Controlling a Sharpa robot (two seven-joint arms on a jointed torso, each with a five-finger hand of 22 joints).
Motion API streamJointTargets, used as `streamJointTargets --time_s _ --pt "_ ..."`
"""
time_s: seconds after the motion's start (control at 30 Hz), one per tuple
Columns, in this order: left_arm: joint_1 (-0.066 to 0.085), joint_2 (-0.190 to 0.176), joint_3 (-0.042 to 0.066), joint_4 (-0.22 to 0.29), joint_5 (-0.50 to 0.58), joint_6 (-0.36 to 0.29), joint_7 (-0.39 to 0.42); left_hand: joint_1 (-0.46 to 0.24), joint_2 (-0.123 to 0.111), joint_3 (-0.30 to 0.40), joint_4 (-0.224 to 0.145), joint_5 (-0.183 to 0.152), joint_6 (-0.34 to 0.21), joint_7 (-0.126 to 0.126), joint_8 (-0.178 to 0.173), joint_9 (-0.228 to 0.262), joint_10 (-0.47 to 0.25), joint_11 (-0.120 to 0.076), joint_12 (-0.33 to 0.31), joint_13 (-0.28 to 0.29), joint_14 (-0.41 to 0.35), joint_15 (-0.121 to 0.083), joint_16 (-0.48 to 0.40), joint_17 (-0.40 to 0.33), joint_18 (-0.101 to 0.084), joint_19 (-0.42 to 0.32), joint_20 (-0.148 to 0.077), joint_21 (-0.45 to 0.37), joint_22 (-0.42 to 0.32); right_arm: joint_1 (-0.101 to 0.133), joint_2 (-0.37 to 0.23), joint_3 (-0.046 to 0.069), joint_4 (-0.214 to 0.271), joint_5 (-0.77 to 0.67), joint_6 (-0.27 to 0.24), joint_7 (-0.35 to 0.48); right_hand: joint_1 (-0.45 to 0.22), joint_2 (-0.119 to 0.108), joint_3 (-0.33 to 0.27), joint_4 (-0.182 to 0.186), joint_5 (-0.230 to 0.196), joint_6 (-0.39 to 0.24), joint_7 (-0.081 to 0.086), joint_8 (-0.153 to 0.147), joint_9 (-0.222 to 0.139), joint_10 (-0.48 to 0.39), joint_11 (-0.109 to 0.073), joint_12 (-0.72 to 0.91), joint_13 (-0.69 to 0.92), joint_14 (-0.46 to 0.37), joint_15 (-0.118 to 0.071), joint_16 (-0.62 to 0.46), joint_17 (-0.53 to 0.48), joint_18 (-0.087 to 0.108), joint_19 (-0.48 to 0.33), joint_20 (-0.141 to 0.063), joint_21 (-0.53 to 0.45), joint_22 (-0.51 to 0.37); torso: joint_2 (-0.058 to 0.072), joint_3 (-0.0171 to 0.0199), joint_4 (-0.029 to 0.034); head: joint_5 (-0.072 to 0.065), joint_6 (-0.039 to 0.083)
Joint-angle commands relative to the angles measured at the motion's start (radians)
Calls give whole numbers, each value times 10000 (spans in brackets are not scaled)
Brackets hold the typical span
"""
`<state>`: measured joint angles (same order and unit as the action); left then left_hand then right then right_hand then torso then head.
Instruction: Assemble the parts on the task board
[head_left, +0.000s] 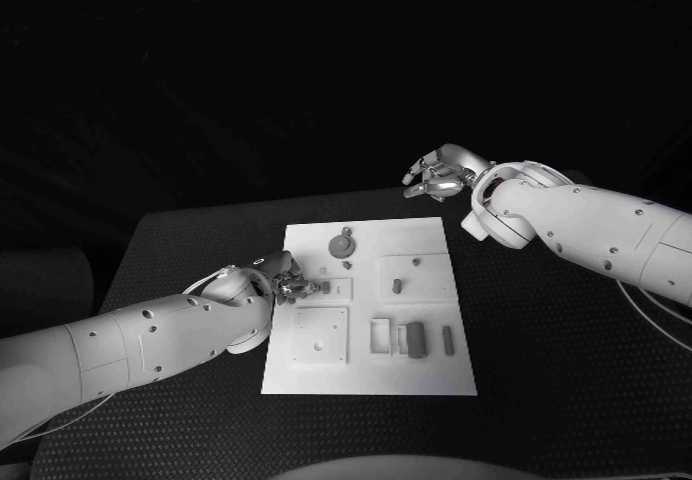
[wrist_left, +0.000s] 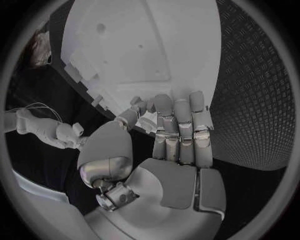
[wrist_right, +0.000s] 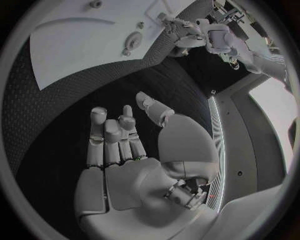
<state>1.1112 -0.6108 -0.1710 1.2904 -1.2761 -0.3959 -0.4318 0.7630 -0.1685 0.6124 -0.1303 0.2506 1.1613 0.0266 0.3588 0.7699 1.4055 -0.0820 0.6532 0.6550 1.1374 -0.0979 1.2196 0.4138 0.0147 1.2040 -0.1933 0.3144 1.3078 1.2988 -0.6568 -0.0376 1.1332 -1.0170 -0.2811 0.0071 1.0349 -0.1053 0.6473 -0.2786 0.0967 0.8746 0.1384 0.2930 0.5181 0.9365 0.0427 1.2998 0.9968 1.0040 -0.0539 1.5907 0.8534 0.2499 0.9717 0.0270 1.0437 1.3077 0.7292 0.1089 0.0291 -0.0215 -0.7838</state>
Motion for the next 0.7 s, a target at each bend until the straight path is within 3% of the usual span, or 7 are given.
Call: streamJointTargets --time_s 0.03,0.2,0.37,0.47,0.53,0.6,0.7 --pt "-86 36 -53 16 195 260 62 -37 17 23 71 -26 -76 -27 -57 -267 -17 -25 -6 -18 -73 15 -18 -18 41 -48 1 -35 206 -4 -3 5 0 -11 97 56 -51 28 -10 -22 -17 101 162 -65 11 -54 22 51 -18 22 -44 62 -11 119 39 18 -61 116 2 0 3 0 2" --pt "-86 -3 -46 -7 197 198 78 -12 50 47 60 20 -72 -29 -54 -266 -15 -27 7 -20 -70 11 -7 -19 40 -45 -2 -35 211 -6 -1 5 -5 -11 97 60 -49 27 -8 -24 -16 97 163 -68 11 -56 23 51 -20 21 -44 62 -12 119 39 18 -62 116 -1 1 0 -1 10" --pt "-86 -34 -32 -48 251 126 111 -110 -76 23 132 -39 -83 -24 -60 -271 -21 -22 27 -28 -72 8 6 -30 32 -35 -3 -37 212 -21 -1 5 -16 -11 95 63 -47 28 -7 -24 -16 94 164 -70 11 -57 23 51 -21 20 -43 62 -13 119 38 18 -63 116 2 -2 -2 -14 18" --pt "-86 -41 -26 -56 298 67 137 -231 -331 23 319 -603 -100 -24 -66 -274 -40 -16 52 -49 -87 -3 21 -54 32 -29 -15 -52 211 -29 5 5 -19 -11 97 64 -47 28 -6 -25 -16 94 164 -70 10 -57 23 52 -22 20 -43 62 -13 119 38 18 -63 116 2 0 -2 -17 24" --pt "-86 -38 -24 -59 299 -89 116 -430 -290 -434 178 -568 -146 -15 -64 -252 -83 0 72 -53 -132 -4 43 -62 26 -78 -16 -65 218 -37 8 5 -20 -11 98 67 -47 28 -7 -24 -16 93 164 -71 10 -58 24 52 -23 20 -43 61 -14 119 38 18 -63 116 2 0 -2 -17 24" --pt "-86 -37 -23 -64 336 -166 154 -529 -442 -633 134 -992 -206 2 -87 -252 -159 17 56 -70 -204 -9 22 -85 25 -132 -16 -106 203 -43 11 5 -22 -11 100 69 -47 27 -7 -25 -17 92 165 -71 10 -58 24 52 -23 19 -43 61 -14 119 38 18 -64 116 2 -1 -3 -23 23" --pt "-86 -48 -17 -74 383 -269 169 -707 -445 -994 -3 -1127 -300 43 -116 -245 -267 48 22 -95 -315 12 -6 -111 12 -237 1 -188 191 -52 16 5 -25 -11 99 69 -48 24 -8 -25 -17 91 165 -72 10 -58 24 52 -24 19 -42 61 -14 119 38 18 -64 116 1 0 -4 -26 26"
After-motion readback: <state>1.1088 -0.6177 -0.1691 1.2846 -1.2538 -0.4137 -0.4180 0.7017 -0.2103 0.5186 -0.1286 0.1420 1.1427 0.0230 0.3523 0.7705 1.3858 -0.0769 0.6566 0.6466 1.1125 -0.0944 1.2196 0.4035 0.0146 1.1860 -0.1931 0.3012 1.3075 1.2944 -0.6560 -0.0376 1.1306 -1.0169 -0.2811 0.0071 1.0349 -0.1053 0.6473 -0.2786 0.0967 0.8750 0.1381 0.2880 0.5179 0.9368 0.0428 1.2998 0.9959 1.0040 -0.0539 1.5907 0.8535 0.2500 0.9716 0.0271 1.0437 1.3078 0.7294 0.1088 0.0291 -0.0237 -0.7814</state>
